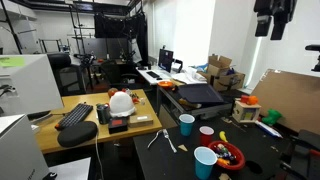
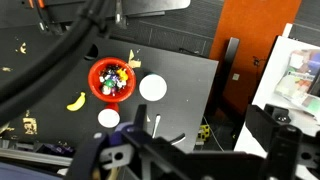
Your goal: Put the ball in the closest blue cup
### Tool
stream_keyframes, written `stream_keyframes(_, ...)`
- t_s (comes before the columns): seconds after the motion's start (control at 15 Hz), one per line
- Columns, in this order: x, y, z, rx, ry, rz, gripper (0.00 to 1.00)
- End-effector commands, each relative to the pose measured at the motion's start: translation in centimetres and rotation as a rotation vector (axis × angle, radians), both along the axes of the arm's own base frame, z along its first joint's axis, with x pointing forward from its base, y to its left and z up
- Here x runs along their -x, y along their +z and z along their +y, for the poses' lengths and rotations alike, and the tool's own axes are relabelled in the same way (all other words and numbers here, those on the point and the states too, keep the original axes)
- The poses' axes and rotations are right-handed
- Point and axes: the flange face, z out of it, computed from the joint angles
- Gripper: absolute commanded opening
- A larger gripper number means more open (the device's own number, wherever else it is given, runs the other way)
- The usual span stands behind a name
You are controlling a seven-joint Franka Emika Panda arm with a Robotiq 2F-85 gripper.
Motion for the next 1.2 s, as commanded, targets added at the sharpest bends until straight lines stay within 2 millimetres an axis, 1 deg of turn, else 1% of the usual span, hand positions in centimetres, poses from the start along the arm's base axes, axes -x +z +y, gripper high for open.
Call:
stream_keyframes(0.0, 0.0, 0.1, 0.0, 0.000, 0.000, 0.001, 1.00)
stream_keyframes(1.0, 0.0, 0.0, 0.0, 0.017, 0.016, 0.012, 1.00)
stream_keyframes(1.13, -0.5, 0.4, -1.2, 0.019, -0.015, 0.006, 1.00)
